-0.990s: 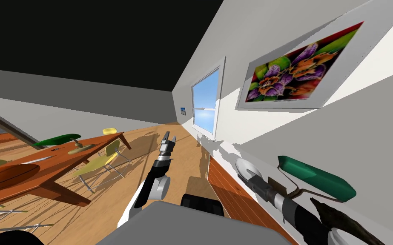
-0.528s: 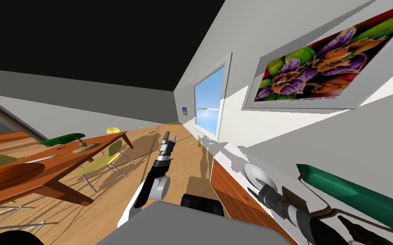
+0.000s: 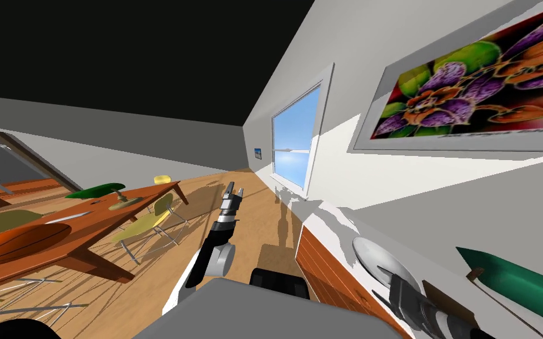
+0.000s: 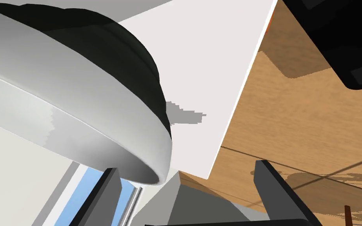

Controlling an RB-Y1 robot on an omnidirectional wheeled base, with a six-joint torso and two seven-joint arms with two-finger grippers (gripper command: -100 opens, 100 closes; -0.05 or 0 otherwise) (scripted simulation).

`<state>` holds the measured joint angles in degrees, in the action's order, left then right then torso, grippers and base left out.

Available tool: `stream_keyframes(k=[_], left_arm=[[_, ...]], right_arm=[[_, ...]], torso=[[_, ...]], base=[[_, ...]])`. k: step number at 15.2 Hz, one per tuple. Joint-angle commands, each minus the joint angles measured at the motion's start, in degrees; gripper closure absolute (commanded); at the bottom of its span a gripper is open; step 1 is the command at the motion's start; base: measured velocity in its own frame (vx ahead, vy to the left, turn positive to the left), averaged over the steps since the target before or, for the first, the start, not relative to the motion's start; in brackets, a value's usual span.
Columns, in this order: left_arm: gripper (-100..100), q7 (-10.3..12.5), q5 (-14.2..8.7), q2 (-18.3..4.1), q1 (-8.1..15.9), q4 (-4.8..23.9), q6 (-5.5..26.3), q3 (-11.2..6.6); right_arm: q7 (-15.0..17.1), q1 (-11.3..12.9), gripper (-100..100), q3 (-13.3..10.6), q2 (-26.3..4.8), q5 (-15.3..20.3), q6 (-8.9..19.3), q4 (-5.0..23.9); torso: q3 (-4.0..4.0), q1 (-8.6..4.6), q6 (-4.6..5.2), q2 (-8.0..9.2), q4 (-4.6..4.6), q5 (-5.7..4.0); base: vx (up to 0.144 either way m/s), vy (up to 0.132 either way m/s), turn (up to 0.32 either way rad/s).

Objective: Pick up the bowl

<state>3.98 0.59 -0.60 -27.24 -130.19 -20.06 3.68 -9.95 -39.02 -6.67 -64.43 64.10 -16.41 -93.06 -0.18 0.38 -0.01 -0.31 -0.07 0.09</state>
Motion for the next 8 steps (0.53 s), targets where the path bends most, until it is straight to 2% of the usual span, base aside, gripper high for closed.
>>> stream_keyframes(k=[1, 4, 5, 7, 8], left_arm=[[0, 0.0, 0.0, 0.0, 0.0, 0.0, 0.0, 0.00], [0, 0.0, 0.0, 0.0, 0.0, 0.0, 0.0, 0.00], [0, 0.0, 0.0, 0.0, 0.0, 0.0, 0.0, 0.00], [0, 0.0, 0.0, 0.0, 0.0, 0.0, 0.0, 0.00], [0, 0.0, 0.0, 0.0, 0.0, 0.0, 0.0, 0.00]], right_arm=[[-0.6, -0.8, -100, -1.1, -2.5, 2.9, 0.9, 2.1], [-1.2, -1.3, -100, -1.8, -4.1, 5.8, 1.3, 3.7], [-1.7, -1.8, -100, -2.4, -5.6, 7.8, 1.6, 5.3], [-1.7, -1.8, -100, -2.4, -5.6, 7.8, 1.6, 5.3], [-2.2, -2.2, -100, -3.1, -7.0, 9.8, 1.9, 6.7]], torso=[[0.00, 0.00, 0.00, 0.00, 0.00, 0.00], [0.05, 0.10, 0.00, 0.08, 0.02, 0.02], [0.04, 0.08, 0.01, 0.07, 0.02, 0.02], [0.04, -0.01, 0.01, 0.07, 0.02, 0.00], [0.07, -0.06, 0.01, 0.13, 0.03, 0.00]], base=[[0.068, 0.107, 0.071], [0.060, 0.098, 0.041], [0.078, 0.077, 0.057], [0.052, 0.058, 0.026], [0.037, 0.056, 0.040]])
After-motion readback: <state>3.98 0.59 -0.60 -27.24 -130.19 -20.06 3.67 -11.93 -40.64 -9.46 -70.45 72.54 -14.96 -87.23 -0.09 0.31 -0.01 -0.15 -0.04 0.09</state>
